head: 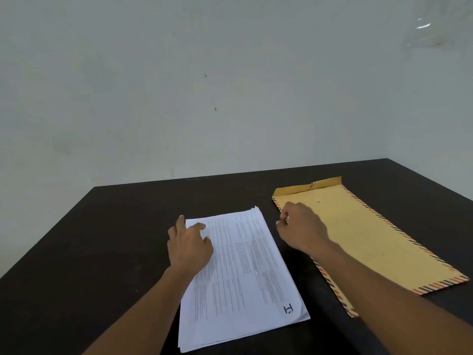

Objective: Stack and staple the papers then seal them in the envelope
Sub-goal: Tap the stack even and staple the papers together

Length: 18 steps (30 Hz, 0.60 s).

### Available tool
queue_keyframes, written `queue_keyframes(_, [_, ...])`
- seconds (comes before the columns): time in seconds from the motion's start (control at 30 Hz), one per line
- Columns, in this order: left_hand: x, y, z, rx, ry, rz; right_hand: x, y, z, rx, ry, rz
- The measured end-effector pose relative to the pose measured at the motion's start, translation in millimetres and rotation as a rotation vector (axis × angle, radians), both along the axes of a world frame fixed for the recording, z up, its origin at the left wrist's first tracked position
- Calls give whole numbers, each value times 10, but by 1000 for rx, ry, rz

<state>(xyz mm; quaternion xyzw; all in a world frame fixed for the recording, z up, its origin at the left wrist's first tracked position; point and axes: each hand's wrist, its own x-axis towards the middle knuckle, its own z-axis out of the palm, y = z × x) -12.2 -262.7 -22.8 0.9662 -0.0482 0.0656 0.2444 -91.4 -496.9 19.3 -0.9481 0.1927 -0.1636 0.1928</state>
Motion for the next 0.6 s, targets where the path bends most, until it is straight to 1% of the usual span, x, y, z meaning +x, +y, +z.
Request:
queue_keyframes(0.1, [17,-87,-10,51,-35,-43,-62,-350,76,-139,256,-102])
queue_keyframes(0.17, [16,-173,-9,59,-63,-97,-98,-540,59,-132,389,-131])
queue_keyframes(0.23, [-5,-280,12,51,-91,-156,-132,-621,29,-68,450,-116])
queue_keyframes(0.3, [-52,-408,39,53,-62,-219,-155,-635,-12,-33,461,-87])
queue_keyframes(0.43, [-150,-599,3,158,67,-363,-171,-597,-95,-16,426,-69])
queue_keyframes(0.6, [-80,-562,-82,114,93,-417,-170,-575,-145,9,392,-71])
